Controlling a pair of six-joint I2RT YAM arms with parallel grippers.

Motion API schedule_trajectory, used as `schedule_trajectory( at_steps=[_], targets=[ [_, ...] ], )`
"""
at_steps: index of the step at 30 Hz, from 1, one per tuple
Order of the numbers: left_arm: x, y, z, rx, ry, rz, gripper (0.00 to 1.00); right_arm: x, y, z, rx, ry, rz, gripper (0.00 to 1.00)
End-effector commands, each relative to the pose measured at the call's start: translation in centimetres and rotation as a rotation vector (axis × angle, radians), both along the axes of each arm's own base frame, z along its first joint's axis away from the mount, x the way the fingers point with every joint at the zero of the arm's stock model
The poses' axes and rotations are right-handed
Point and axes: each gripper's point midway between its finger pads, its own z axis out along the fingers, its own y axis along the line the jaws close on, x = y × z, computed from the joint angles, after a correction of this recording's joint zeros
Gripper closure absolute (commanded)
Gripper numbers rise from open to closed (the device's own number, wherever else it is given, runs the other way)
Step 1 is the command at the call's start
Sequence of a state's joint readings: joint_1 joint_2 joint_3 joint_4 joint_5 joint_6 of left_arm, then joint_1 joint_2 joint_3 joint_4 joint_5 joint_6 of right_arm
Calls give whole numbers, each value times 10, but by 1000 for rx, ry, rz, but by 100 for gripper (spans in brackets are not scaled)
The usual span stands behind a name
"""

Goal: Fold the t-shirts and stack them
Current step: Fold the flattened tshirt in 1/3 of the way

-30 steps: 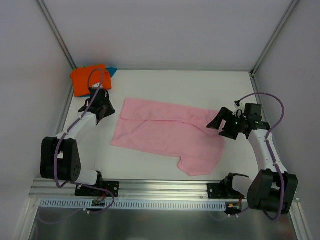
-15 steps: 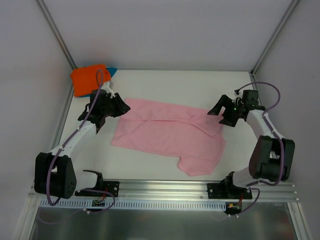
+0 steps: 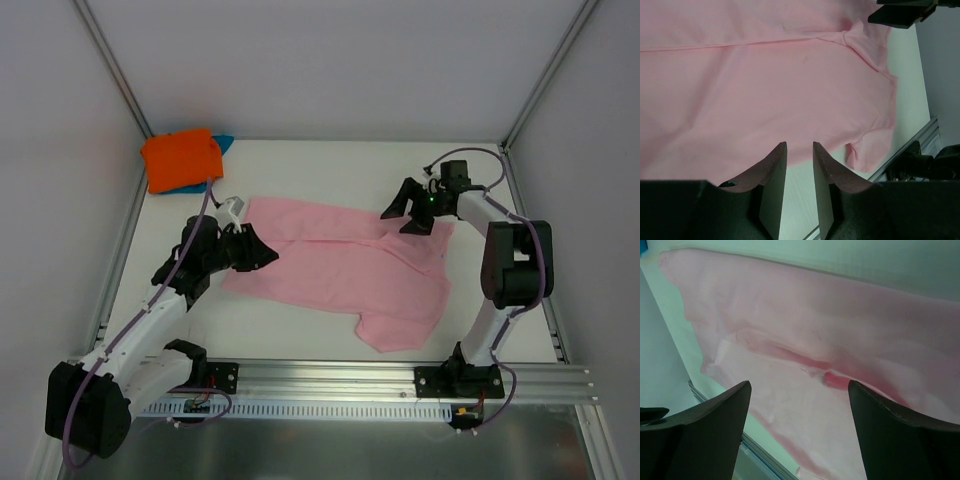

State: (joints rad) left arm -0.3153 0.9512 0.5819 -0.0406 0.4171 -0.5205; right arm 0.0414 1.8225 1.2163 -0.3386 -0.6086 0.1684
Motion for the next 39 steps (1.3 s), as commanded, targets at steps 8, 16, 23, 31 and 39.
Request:
schedule_trajectory(
  at_steps=[8,16,23,31,39],
  targets=[
    [-14,-6,11,-45,-7,-38,71,9,42,-5,28,5,76,17],
    [-17,-5,7,-35,2,-40,71,-10,48,-3,16,31,93,17],
    [-17,-6,8,-47,6,-37,71,-54,56,-2,-9,64,119,17],
    [-19,-7,12,-65,-5,-45,71,-114,75,21,-32,39,174,16],
    [-25,-8,20,-85,-17,-59,70,-165,67,27,-143,54,200,14]
  ],
)
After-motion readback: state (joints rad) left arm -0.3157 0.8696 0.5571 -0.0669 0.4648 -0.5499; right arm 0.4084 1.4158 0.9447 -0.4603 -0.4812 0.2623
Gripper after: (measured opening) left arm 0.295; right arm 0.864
